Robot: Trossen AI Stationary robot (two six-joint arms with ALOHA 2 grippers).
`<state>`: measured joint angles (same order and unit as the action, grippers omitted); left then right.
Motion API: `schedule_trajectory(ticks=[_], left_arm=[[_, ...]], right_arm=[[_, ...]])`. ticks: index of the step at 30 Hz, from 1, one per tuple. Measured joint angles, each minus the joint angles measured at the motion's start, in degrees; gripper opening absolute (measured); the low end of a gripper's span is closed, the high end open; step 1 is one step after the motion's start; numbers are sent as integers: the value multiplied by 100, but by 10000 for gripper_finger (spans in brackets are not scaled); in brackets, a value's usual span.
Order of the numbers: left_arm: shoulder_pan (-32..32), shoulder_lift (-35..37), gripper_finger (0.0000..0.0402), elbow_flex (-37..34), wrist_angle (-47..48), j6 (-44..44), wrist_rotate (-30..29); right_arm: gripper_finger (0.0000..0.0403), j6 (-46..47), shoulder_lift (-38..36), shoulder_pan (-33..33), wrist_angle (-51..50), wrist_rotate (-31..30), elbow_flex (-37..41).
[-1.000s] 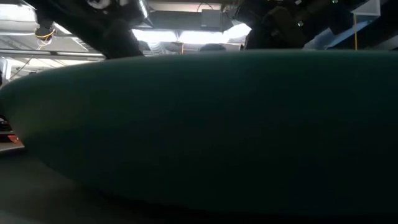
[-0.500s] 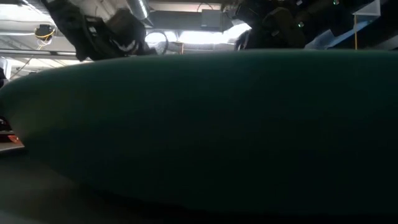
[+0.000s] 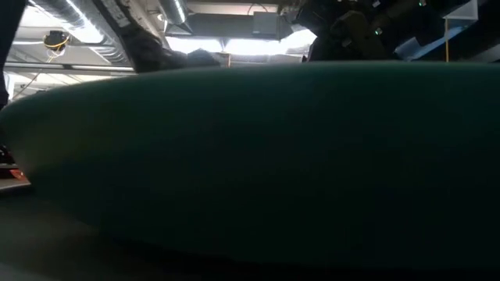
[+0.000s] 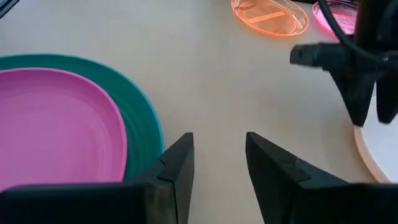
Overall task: Stack plastic plates
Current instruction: Stack the light orange plate on top of the pink plate
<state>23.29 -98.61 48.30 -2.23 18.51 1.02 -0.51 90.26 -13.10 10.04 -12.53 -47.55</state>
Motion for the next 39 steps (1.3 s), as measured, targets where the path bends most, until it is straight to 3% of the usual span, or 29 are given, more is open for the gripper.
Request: schedule_trajectory(ticks=[7, 13, 22, 24, 30, 39], left_arm=[[2, -595, 137, 366, 327, 144, -92], [-4, -648, 126, 388, 306, 160, -217], [-80, -636, 16, 384, 293, 325, -392], [-122, -636, 8, 384, 292, 340, -425], [-411, -381, 11, 370, 581, 302, -554], [-1191, 672, 11, 371, 1129, -109, -619]], right_arm=[[134, 0, 0, 0, -144, -2, 4], [134, 2, 2, 0, -81, -6, 76], [134, 2, 2, 0, -92, -372, 85], [134, 2, 2, 0, -131, -490, 85], [134, 66, -286, -4, -798, -654, 85], [134, 366, -807, -4, -1904, -899, 182]])
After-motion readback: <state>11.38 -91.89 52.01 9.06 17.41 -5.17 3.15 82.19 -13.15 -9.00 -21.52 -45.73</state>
